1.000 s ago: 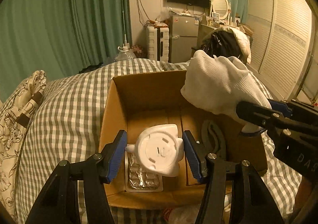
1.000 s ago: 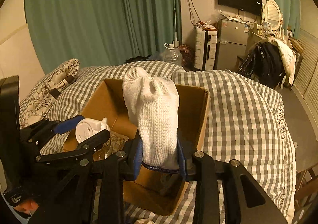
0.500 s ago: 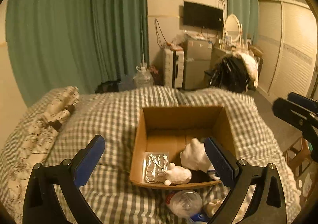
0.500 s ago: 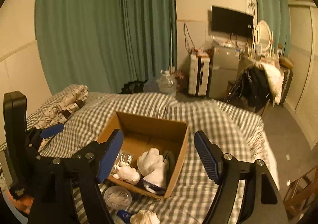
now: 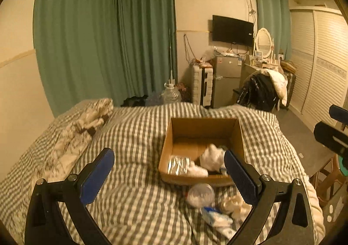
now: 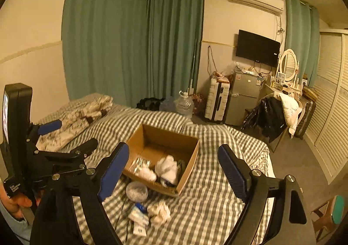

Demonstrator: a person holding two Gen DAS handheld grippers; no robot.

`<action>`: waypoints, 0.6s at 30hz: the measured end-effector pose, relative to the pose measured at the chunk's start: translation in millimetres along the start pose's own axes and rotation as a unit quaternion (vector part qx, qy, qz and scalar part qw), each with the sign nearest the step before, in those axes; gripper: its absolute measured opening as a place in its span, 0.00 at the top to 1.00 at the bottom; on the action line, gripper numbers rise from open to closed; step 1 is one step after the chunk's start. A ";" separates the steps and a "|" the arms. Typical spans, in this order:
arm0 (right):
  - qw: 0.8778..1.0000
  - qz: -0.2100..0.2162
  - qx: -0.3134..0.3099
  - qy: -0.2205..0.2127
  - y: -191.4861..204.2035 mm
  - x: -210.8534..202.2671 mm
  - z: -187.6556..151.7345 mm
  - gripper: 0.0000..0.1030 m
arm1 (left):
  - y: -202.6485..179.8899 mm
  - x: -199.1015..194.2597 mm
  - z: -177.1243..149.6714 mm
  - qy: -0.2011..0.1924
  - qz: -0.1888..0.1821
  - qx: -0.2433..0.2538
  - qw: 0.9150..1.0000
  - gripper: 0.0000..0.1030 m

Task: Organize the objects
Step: 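Grasp the white lace cloth with the right tool while the left tool grasps the blue tissue pack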

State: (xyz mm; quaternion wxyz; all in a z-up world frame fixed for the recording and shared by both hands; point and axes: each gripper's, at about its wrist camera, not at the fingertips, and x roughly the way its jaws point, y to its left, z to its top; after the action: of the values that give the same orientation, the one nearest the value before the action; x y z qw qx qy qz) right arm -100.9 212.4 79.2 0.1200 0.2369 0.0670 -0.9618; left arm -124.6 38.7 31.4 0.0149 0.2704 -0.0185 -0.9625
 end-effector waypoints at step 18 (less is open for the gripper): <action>0.987 -0.033 0.068 0.139 -24.6 73.4 -145.1 0.19 | -51.0 76.9 -133.2 0.140 -0.022 0.016 0.990 0.00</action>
State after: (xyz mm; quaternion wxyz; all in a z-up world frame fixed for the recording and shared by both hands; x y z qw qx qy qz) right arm -106.6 248.4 -81.2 0.0611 0.3740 0.0250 -0.9251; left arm -121.8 83.0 -124.5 -0.0084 0.4030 -0.0251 -0.9148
